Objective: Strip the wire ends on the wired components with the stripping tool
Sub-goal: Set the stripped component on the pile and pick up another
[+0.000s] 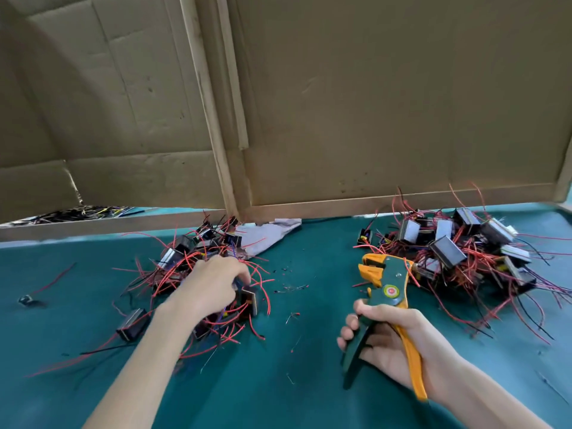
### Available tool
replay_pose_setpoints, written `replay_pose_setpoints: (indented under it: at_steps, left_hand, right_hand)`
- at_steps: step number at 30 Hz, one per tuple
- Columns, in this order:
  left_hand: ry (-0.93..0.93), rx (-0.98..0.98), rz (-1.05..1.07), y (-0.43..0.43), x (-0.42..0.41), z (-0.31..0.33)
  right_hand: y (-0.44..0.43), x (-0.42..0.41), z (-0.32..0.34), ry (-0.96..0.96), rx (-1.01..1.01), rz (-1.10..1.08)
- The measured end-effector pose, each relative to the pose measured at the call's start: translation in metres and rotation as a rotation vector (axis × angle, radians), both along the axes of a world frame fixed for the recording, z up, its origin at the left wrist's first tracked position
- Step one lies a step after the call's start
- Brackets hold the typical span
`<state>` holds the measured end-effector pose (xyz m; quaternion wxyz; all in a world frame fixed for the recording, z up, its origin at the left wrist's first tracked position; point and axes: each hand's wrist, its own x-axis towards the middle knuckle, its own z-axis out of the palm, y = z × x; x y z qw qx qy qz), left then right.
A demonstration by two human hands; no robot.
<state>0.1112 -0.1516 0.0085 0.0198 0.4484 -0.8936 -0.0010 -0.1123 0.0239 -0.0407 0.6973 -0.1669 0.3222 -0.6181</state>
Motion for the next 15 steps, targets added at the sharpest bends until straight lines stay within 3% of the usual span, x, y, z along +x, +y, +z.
replay_pose_setpoints:
  at_steps: [4, 8, 10, 15]
  left_hand:
    - [0.162, 0.156, -0.025, -0.006, 0.012, -0.003]
    - [0.269, -0.149, -0.027, 0.004, 0.010, -0.015]
    - [0.450, -0.296, -0.047, 0.012, 0.007, -0.020]
    - [0.927, -0.454, -0.172, 0.028, -0.010, -0.027]
  right_hand:
    - [0.001, -0.001, 0.000, 0.013, 0.005, 0.000]
    - [-0.001, -0.002, -0.004, 0.017, 0.015, -0.010]
    - [0.000, -0.004, -0.005, 0.004, 0.006, -0.005]
    - [-0.001, -0.003, -0.006, 0.017, 0.004, -0.027]
